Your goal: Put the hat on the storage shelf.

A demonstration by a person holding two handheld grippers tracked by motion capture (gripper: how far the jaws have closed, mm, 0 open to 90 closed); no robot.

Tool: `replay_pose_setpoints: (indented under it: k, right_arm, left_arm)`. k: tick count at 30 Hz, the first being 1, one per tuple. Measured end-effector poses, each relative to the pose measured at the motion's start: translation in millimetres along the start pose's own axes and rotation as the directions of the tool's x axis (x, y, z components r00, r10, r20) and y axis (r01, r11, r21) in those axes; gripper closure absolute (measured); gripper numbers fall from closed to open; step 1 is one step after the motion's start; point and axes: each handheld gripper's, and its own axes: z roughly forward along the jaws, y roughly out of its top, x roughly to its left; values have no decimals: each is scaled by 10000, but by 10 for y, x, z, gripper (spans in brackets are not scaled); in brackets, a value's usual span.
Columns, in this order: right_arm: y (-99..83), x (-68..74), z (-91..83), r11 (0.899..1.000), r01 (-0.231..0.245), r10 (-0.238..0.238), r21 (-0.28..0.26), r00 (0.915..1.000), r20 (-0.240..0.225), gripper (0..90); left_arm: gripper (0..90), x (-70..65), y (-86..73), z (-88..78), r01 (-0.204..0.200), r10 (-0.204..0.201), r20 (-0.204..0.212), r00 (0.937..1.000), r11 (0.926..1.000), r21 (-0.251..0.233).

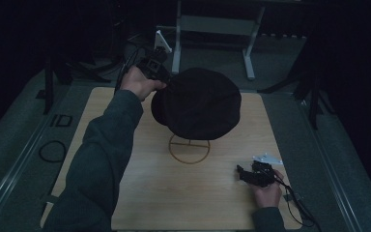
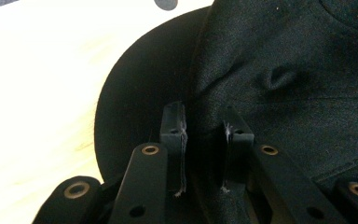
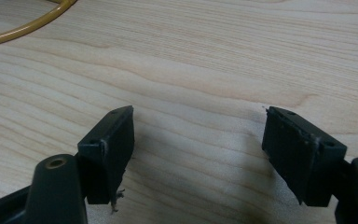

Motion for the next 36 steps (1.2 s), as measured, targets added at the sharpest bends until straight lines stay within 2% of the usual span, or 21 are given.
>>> replay_pose_setpoints:
  k: [6,17,23,29,36]
  right_arm:
    - [0,-1,1,10000,14,-14,-14,10000,10,253]
    - [0,-1,0,10000,7,-7,-11,10000,7,253]
    - [0,-1,0,10000,0,0,-10,10000,3,253]
    - [0,-1,0,10000,0,0,-15,10000,-1,253]
    - [-1,-1,-1,10000,9,-9,-13,10000,-16,253]
  left_arm:
    - [744,-15,17,103,-70,76,-247,9997,9997,227]
    - [736,-6,33,203,-88,98,-294,9995,9994,336]
    - [727,58,5,293,79,-72,-216,9997,9994,324]
    - [700,135,-17,433,227,-213,-284,9994,9984,520]
    - [674,268,-52,500,647,-651,123,9978,9975,298]
